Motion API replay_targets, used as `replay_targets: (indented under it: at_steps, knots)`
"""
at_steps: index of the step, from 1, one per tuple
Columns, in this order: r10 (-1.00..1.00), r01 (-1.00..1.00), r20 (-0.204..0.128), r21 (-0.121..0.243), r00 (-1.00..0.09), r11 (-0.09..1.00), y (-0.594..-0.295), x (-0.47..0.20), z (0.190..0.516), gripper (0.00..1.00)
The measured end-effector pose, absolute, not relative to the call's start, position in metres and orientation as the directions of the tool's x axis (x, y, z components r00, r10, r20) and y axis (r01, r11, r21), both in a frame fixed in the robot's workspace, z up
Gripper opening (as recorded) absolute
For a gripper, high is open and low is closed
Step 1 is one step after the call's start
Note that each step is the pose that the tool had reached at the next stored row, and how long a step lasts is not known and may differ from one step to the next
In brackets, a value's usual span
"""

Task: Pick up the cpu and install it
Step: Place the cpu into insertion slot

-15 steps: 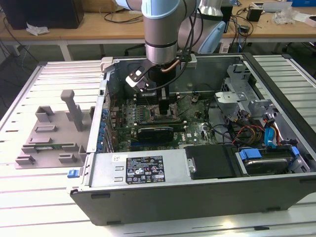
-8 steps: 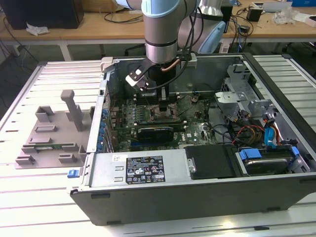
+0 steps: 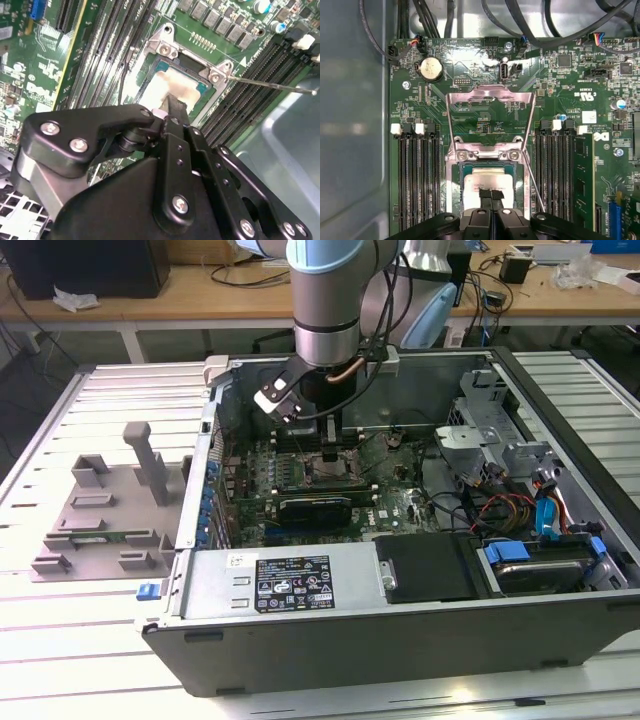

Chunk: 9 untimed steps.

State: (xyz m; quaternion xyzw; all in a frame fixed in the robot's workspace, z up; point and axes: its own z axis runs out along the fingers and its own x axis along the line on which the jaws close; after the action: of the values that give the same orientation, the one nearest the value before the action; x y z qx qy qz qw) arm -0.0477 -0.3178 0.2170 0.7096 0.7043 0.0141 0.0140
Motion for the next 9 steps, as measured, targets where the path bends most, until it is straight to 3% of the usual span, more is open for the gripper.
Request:
replay_targets:
  at_steps: [9]
  knots:
    - [1.000, 0.999, 0.000, 0.040, 0.008, -0.008, -0.318, -0.048, 0.205, 0.11]
